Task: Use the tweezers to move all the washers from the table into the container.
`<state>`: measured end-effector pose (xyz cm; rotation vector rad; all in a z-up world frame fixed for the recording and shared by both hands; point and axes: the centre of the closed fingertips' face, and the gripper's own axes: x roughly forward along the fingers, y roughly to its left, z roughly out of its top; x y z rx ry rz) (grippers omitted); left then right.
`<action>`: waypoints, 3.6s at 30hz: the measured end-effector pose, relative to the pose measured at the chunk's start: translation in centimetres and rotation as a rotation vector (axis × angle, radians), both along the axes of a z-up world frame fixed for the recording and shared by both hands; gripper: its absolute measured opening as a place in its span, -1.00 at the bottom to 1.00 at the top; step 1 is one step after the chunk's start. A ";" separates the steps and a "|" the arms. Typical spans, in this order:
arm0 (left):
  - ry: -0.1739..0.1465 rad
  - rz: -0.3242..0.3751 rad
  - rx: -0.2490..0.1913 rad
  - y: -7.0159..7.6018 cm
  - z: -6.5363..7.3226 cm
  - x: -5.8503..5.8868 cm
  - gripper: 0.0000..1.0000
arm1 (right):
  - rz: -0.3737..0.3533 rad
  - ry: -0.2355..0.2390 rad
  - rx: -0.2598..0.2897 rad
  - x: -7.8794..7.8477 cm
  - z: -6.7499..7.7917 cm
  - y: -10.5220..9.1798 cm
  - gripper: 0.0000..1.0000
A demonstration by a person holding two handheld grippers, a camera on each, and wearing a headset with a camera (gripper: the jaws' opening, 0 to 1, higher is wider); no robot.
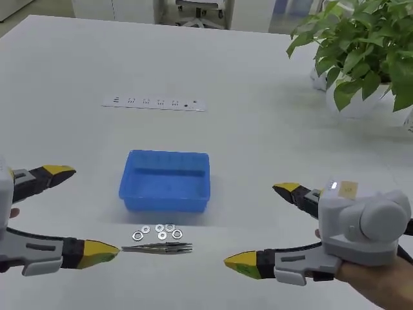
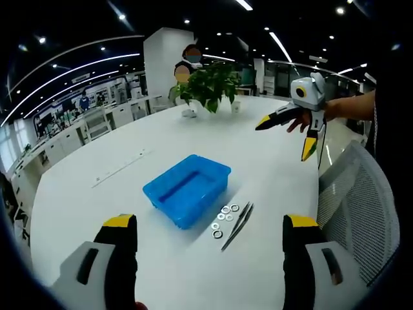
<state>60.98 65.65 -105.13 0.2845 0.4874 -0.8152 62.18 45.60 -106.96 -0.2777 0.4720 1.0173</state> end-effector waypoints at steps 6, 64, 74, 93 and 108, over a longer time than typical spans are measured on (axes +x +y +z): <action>0.005 -0.008 0.008 -0.1 -0.1 -0.2 0.99 | 0.006 -0.003 -0.003 0.0 0.1 -0.1 0.95; 0.193 -0.360 0.311 -2.9 -10.9 -0.8 -0.39 | 0.518 0.041 -0.235 -1.4 -8.1 8.4 -0.40; 0.220 -0.403 0.352 -2.9 -12.2 -0.8 -0.54 | 0.564 0.055 -0.267 -1.4 -9.6 9.6 -0.53; 0.232 -0.472 0.358 -3.4 -12.7 -0.7 -0.87 | 0.602 0.050 -0.309 -1.5 -11.0 10.6 -0.73; 0.220 -0.501 0.359 -4.1 -11.3 -1.3 -0.88 | 0.616 0.041 -0.325 -1.6 -11.0 10.4 -0.73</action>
